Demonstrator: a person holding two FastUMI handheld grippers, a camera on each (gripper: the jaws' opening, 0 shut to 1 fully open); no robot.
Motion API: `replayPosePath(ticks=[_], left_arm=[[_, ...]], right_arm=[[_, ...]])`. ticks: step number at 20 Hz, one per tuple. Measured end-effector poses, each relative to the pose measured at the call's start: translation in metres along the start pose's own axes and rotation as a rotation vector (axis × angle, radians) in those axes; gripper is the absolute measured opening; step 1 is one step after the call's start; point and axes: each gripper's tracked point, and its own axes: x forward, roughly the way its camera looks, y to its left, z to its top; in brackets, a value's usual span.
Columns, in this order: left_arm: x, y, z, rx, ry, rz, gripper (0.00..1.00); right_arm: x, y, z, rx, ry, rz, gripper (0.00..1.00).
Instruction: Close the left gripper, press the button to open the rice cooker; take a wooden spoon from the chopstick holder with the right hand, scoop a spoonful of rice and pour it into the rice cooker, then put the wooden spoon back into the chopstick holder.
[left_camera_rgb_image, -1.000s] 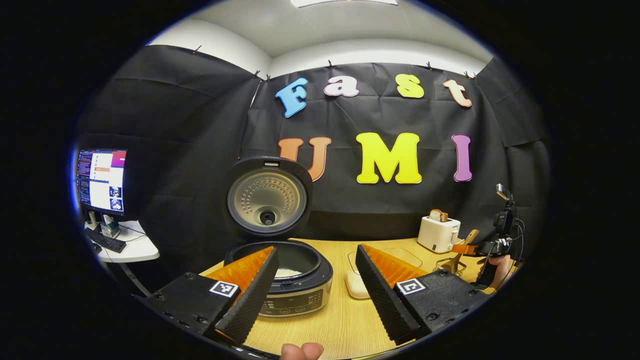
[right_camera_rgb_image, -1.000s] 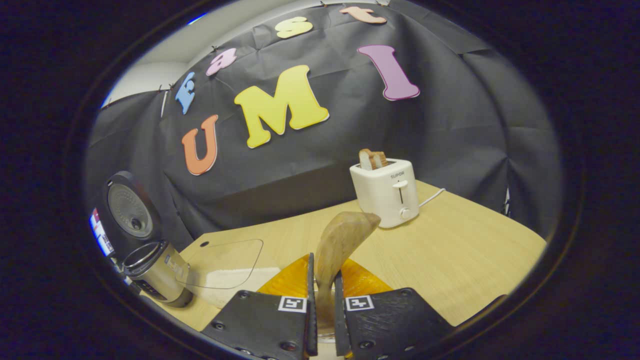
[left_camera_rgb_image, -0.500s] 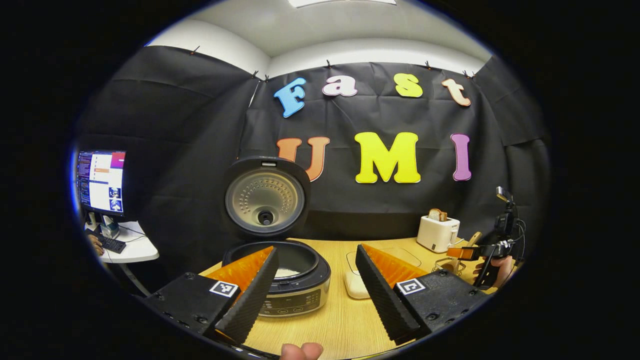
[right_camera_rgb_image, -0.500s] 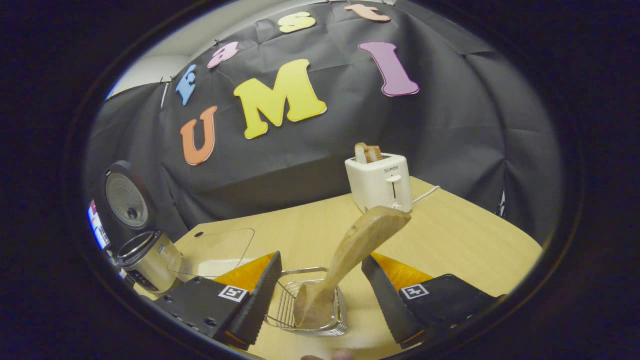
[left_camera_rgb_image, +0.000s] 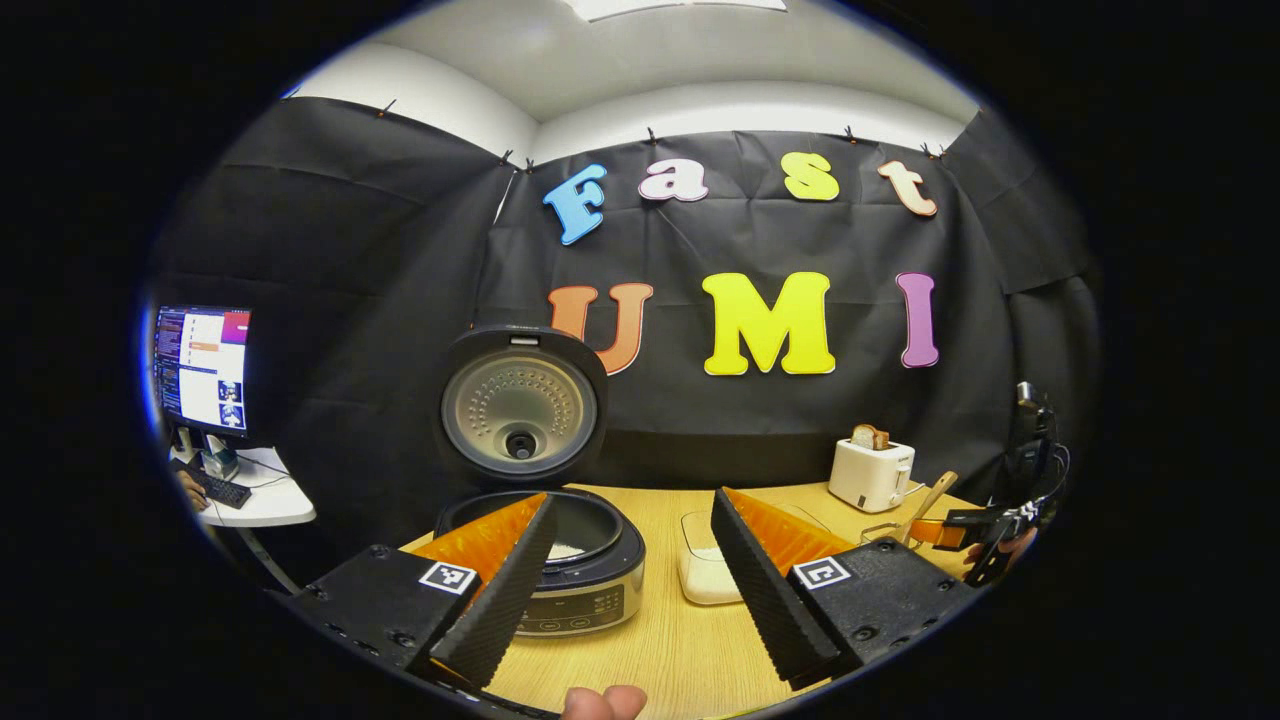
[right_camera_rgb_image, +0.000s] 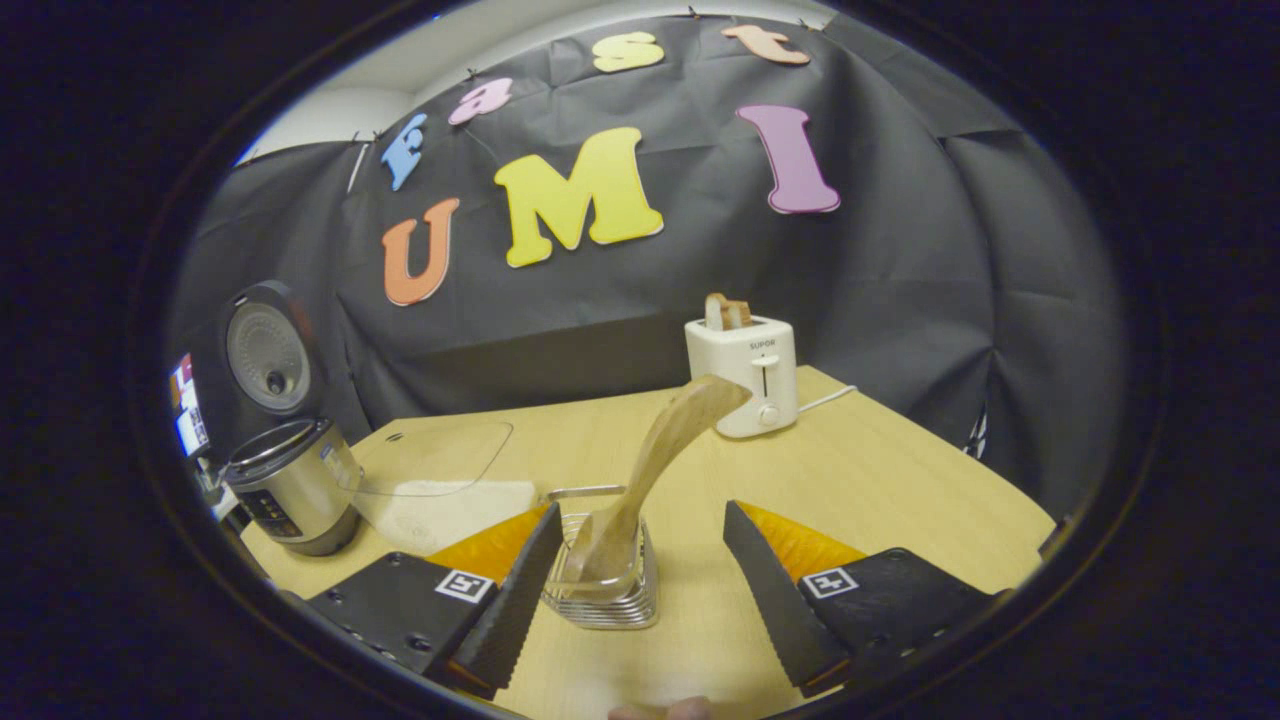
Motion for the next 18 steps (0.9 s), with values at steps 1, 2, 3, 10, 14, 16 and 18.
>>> replayPosePath(ticks=[1,2,3,10,14,16,18], left_arm=[[0.0,-0.003,0.003,0.001,-0.012,0.003,0.99],[0.0,-0.004,0.006,-0.002,-0.021,0.016,0.99],[0.0,-0.004,0.007,-0.004,-0.028,0.02,0.94],[0.025,0.002,0.032,-0.001,0.022,0.074,0.99],[0.044,0.011,0.069,0.032,0.01,0.082,0.98],[0.056,0.026,0.086,0.034,0.013,0.111,0.99],[0.071,0.03,0.101,0.005,0.029,0.099,0.99]], right_arm=[[-0.01,0.001,-0.001,-0.023,-0.013,0.007,0.95],[-0.018,0.006,-0.002,-0.042,-0.023,0.023,0.95],[-0.025,0.01,-0.002,-0.066,-0.031,0.043,0.91],[-0.046,0.046,0.006,-0.18,-0.112,0.208,0.92],[-0.046,0.046,0.01,-0.207,-0.144,0.227,0.92],[-0.045,0.045,0.012,-0.206,-0.16,0.227,0.94],[-0.044,0.047,0.012,-0.212,-0.164,0.233,0.92]])
